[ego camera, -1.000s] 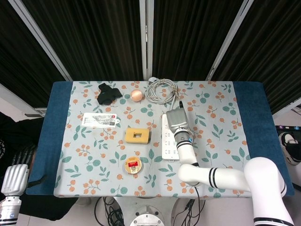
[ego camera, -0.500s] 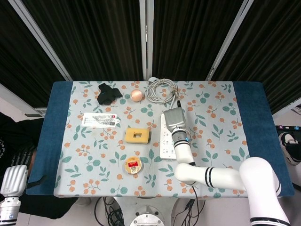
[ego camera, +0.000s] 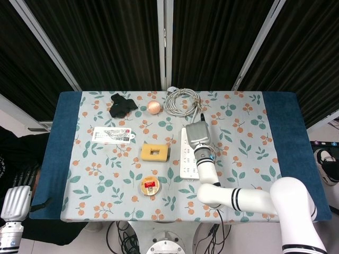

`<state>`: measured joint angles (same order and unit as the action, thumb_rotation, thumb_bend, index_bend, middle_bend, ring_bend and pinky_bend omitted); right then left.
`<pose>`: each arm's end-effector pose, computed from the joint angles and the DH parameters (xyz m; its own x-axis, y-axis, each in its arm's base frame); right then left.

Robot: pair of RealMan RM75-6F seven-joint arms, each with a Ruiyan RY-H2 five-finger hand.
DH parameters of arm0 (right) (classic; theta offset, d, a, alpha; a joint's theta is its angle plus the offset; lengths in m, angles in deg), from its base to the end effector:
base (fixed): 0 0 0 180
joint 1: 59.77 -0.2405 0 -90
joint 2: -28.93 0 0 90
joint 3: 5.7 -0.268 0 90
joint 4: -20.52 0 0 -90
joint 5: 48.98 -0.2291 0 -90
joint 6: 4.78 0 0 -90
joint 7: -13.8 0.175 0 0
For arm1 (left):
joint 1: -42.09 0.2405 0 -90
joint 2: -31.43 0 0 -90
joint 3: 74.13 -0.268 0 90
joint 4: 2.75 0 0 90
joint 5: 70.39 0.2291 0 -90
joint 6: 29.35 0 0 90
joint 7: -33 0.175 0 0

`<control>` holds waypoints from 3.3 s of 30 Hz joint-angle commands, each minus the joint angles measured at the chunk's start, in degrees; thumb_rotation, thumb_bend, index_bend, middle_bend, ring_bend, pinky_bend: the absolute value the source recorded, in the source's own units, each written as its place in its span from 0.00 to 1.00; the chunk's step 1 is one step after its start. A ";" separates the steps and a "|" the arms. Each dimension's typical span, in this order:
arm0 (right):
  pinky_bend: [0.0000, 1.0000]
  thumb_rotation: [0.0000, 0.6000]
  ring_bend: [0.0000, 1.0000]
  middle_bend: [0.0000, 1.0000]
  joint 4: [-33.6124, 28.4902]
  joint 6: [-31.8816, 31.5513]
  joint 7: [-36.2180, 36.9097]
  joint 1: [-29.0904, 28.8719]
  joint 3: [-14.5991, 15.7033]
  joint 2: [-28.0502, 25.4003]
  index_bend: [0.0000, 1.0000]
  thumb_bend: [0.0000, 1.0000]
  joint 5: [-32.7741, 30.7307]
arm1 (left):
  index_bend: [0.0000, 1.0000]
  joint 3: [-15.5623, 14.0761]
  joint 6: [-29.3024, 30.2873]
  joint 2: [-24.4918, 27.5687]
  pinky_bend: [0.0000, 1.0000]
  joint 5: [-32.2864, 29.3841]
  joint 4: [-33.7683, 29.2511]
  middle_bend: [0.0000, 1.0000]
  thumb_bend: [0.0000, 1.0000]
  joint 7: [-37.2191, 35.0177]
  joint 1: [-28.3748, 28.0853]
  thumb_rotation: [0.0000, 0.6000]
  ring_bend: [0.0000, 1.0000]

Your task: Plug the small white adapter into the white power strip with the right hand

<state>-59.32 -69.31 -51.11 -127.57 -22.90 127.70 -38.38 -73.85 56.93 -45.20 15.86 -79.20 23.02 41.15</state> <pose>-0.0625 -0.4396 -0.0803 0.6972 -0.3303 0.6362 -0.7063 -0.1646 0.6885 -0.3767 0.1816 0.0941 0.2878 0.0428 0.9567 0.9551 0.0603 -0.2900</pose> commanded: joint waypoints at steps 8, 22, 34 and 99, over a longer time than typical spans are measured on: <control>0.00 1.00 0.37 0.45 -2.05 -0.35 -0.14 0.43 -0.29 -1.50 0.39 0.38 -0.93 | 0.06 0.03 0.04 0.00 0.00 0.08 -0.06 0.02 0.14 0.15 -0.01 1.00 0.00; 0.00 1.00 0.26 0.34 -4.96 -0.63 0.37 1.13 0.00 -3.52 0.27 0.28 -1.42 | 0.06 0.10 0.24 0.19 0.00 0.28 -0.51 0.02 0.14 0.60 -0.03 1.00 0.00; 0.00 1.00 0.19 0.30 -19.62 0.20 7.21 6.53 0.32 -15.18 0.21 0.29 2.23 | 0.06 0.32 0.35 0.82 0.00 0.54 -2.51 0.02 0.14 2.53 -0.38 1.00 0.00; 1.00 1.00 1.00 0.98 17.36 29.59 135.15 20.22 -6.87 3.02 1.00 0.92 65.05 | 0.06 0.63 -1.27 1.62 0.00 -1.12 -5.28 0.02 0.14 4.06 -0.97 1.00 0.00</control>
<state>-42.07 -39.61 84.03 -107.23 -29.88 130.61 26.58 -73.21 55.66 -43.58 14.74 -84.48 27.08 40.17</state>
